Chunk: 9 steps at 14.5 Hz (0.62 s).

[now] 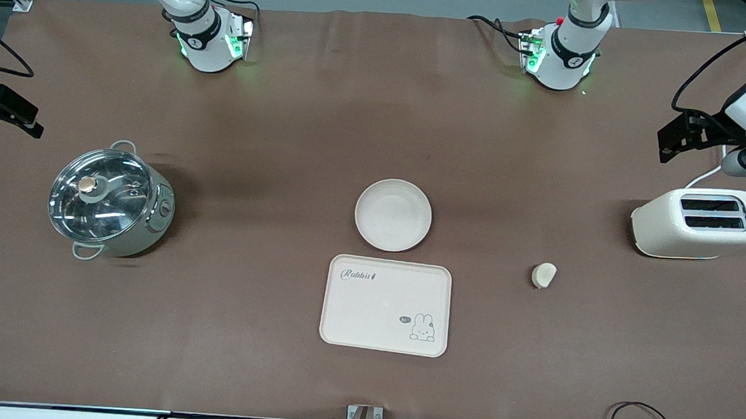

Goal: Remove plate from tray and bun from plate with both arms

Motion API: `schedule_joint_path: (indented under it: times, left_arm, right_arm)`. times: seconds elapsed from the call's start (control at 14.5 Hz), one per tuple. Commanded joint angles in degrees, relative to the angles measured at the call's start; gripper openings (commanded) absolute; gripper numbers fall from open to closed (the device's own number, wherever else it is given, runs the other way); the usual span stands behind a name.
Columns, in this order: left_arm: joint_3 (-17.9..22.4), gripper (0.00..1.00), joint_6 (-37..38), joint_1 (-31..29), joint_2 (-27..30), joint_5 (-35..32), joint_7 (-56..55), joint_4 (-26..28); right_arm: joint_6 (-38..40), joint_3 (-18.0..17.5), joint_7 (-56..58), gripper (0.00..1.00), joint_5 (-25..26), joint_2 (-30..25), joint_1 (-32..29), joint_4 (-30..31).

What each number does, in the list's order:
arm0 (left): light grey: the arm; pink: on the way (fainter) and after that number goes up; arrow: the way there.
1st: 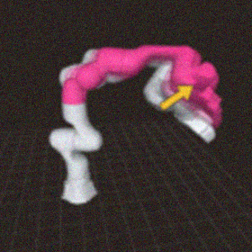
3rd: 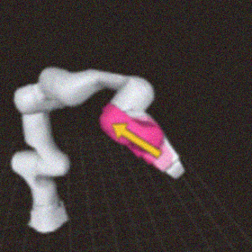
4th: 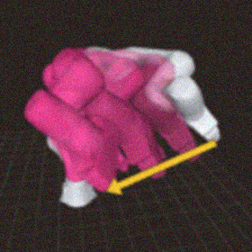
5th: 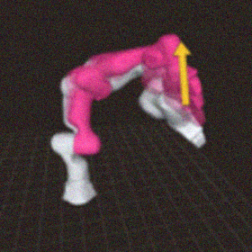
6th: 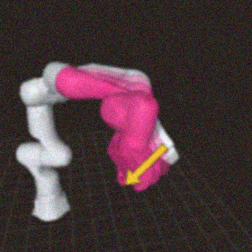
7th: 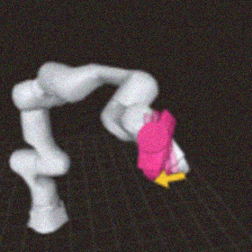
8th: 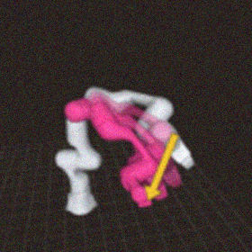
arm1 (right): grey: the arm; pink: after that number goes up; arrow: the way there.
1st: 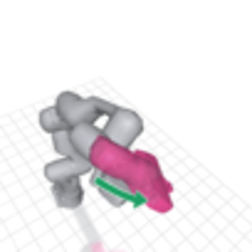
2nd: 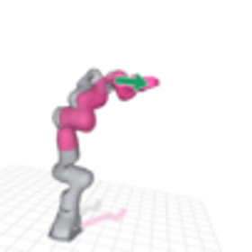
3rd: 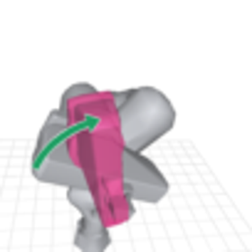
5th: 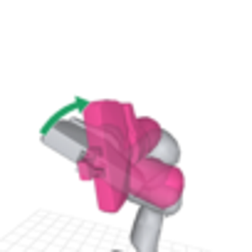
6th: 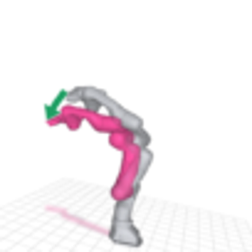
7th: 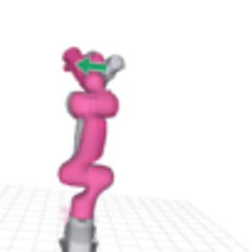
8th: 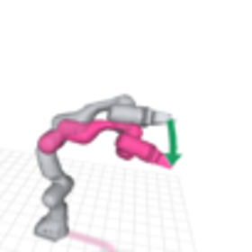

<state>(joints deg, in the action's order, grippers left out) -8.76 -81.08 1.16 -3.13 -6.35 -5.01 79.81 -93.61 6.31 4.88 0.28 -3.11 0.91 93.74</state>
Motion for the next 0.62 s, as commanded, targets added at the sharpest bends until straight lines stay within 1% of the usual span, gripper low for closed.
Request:
schedule_joint_path:
  times: [0.0,0.07,0.14,0.28,0.42,0.55]
  left_arm:
    - [6.5,1.0,-6.0,5.8,9.3,2.1,1.3,12.9]
    - [8.8,1.0,-9.2,8.0,11.8,2.2,1.3,16.5]
    - [10.3,1.0,-10.6,9.1,12.9,2.4,1.4,18.3]
    - [10.7,1.0,-11.6,9.3,13.2,3.0,1.4,18.9]
    - [10.7,1.0,-13.2,9.0,13.0,5.2,1.4,19.3]
    - [10.7,1.0,-13.2,8.6,10.7,5.6,1.5,17.1]
  right_arm:
    - [0.4,-0.2,0.4,1.0,0.2,-0.2,-0.3,0.0]
    - [0.4,-0.2,0.4,1.0,0.2,-0.2,-0.4,0.0]
    - [0.4,-0.1,0.5,1.0,0.2,-0.2,-0.3,0.0]
    - [0.3,-0.2,0.2,1.0,0.3,-0.2,0.0,-0.2]
    - [0.4,-0.6,-0.1,1.0,0.3,-0.2,0.2,-1.2]
    - [1.0,-0.6,0.4,1.0,0.4,-0.2,0.1,-2.2]
